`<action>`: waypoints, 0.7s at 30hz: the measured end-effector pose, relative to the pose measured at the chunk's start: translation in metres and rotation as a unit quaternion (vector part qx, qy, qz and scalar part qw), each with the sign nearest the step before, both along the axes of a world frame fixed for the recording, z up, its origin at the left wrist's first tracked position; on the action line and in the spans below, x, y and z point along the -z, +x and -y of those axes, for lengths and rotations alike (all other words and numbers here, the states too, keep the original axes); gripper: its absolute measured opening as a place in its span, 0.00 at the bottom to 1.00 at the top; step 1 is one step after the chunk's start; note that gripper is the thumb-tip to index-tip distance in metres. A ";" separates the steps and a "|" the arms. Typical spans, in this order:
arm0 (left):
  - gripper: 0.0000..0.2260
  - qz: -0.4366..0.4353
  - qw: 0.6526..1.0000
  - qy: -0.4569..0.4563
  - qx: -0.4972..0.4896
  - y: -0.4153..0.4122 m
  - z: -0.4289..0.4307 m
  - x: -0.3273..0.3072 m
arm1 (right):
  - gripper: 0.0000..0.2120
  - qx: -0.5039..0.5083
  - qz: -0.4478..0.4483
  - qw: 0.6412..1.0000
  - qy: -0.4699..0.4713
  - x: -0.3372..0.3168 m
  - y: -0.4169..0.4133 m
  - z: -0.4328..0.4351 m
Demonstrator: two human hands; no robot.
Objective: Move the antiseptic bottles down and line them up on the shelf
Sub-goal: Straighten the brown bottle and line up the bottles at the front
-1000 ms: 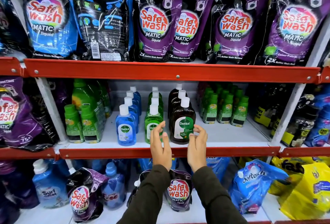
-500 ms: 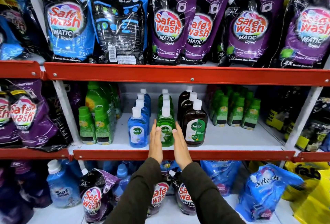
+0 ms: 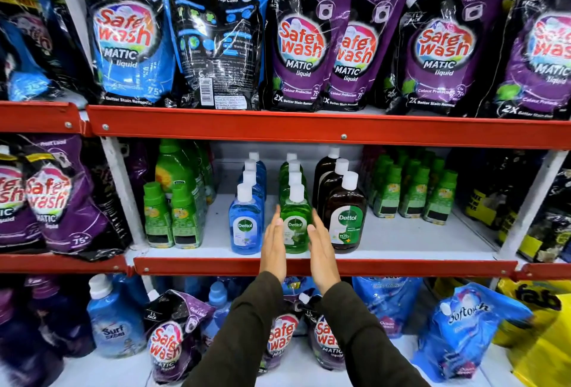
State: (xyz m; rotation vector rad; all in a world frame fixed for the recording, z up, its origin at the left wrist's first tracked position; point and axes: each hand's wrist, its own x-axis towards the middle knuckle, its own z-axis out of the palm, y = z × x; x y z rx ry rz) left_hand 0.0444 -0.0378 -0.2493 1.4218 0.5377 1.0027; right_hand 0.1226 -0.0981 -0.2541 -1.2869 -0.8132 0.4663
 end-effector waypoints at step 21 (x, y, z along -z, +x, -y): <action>0.22 -0.017 0.979 0.059 -0.196 -0.061 -0.049 0.008 | 0.24 -0.088 0.081 0.991 -0.067 -0.007 -0.062 -0.035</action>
